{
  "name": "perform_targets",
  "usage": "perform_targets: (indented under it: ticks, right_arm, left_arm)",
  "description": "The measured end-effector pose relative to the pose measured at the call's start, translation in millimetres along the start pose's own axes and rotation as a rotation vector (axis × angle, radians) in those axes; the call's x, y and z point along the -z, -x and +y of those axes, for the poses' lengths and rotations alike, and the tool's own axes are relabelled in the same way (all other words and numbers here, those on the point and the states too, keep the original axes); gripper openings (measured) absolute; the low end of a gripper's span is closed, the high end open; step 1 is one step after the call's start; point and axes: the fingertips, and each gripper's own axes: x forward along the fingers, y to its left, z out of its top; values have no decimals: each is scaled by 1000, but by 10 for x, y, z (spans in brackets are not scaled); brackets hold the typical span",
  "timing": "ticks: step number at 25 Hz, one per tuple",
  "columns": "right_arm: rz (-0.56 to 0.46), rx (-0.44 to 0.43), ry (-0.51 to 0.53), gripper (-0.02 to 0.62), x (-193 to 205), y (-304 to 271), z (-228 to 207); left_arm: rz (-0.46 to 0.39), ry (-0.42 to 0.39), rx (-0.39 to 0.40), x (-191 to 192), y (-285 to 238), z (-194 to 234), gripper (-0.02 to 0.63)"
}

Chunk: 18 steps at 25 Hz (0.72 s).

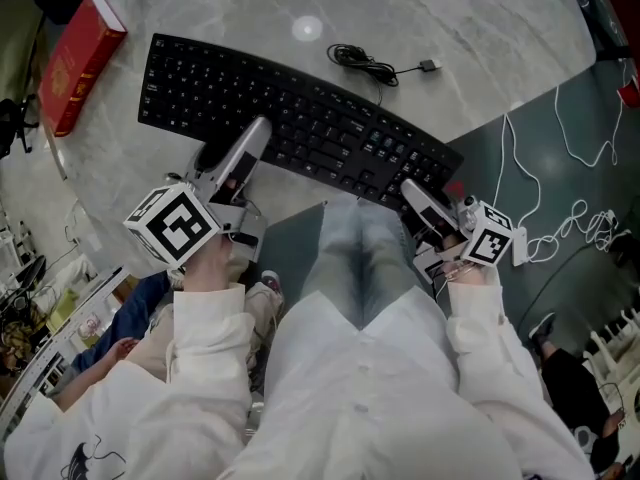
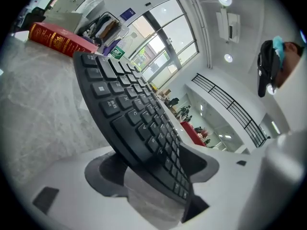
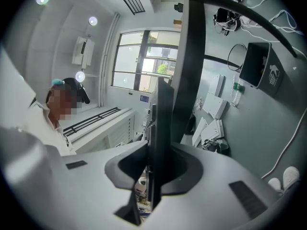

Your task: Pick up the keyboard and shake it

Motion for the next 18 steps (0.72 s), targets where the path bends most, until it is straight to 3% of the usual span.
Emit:
perform_targets:
  ticks: [18]
  right_arm:
    - [-48, -39, -29, 91, -10, 8, 36]
  left_arm:
    - [14, -73, -62, 106, 10, 57, 353]
